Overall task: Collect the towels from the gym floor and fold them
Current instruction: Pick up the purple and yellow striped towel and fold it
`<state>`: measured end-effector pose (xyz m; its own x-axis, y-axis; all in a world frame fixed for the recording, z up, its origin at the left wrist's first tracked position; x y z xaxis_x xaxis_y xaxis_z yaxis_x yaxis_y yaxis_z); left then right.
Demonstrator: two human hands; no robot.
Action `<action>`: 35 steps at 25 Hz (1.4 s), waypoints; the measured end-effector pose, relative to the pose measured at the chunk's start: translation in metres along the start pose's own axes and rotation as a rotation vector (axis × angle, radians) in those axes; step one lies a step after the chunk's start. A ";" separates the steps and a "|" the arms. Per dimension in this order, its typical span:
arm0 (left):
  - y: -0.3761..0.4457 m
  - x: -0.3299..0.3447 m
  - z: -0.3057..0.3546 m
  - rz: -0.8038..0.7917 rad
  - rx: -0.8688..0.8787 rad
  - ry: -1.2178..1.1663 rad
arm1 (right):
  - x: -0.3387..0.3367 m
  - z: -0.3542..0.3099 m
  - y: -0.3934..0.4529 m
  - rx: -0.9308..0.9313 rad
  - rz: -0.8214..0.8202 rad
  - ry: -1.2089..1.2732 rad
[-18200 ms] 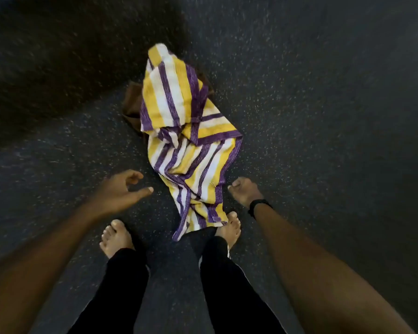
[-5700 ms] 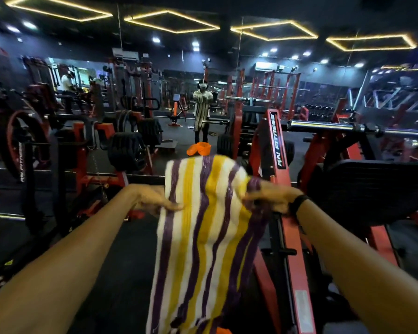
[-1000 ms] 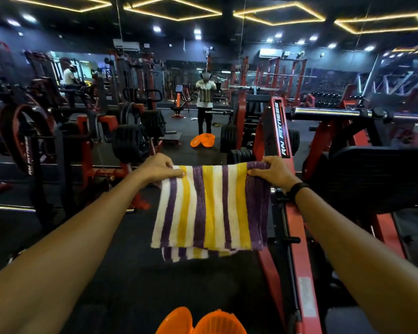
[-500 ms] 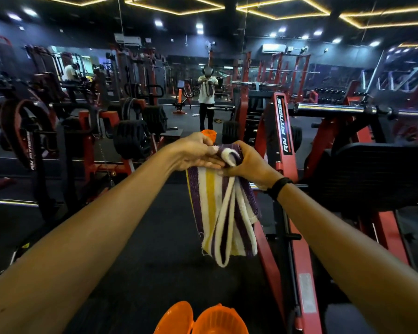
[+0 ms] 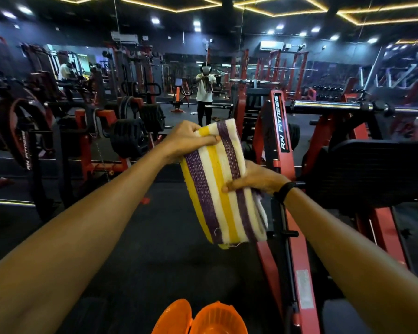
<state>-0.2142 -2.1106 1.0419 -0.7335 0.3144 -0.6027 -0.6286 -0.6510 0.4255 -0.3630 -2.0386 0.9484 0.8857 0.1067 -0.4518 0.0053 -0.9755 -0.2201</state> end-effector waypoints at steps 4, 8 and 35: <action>-0.002 -0.021 -0.021 0.077 -0.143 -0.241 | 0.006 0.053 0.001 0.171 -0.149 -0.035; -0.018 -0.029 -0.074 0.159 -0.291 -0.378 | -0.006 0.060 -0.008 0.205 -0.127 0.161; -0.337 0.409 -0.537 -0.467 -0.848 -0.068 | 0.226 0.623 0.089 0.901 0.284 0.056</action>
<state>-0.1637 -2.1335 0.2891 -0.4869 0.6898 -0.5358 -0.4849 -0.7237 -0.4910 -0.4515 -1.9812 0.2887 0.8198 -0.1438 -0.5543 -0.5539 -0.4448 -0.7038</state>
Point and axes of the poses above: each hand's wrist, its own y-axis towards the middle knuckle, its own x-axis out of the palm, z = x × y, the point moved 8 cm from there along y, towards the middle knuckle, and after that the axes turned 13 degrees about x, right-handed, at the moved point
